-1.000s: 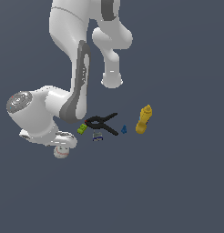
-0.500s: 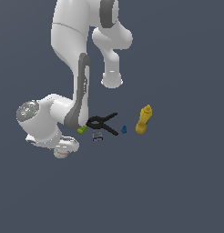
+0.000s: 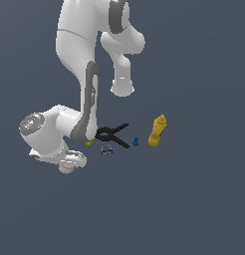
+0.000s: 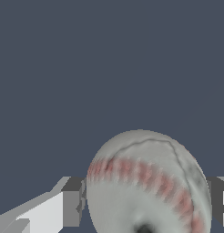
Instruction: Pick up a designated object from a clutter of objects.
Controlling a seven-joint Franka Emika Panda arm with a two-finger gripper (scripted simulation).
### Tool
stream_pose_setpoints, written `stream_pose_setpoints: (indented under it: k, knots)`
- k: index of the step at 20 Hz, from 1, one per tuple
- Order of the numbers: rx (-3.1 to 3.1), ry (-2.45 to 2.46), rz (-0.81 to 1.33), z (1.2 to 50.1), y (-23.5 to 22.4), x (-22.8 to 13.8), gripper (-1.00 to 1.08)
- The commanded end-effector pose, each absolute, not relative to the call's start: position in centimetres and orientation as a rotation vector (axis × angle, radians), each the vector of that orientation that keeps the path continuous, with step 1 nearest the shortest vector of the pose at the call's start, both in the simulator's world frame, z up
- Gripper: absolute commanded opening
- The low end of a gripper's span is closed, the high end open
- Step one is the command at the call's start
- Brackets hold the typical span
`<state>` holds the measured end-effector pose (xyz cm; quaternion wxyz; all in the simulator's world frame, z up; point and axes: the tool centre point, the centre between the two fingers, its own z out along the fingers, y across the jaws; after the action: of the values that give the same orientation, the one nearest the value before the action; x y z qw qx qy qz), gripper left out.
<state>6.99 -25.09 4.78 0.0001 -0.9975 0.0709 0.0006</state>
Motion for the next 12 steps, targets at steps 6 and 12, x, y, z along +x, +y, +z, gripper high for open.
stream_pose_setpoints:
  k: [6,12]
  knots:
    - [-3.134,0.222,0.001,4.79,-25.07,7.02,-1.00]
    - [-3.134,0.222,0.001,5.40,-24.41,6.82,-1.00]
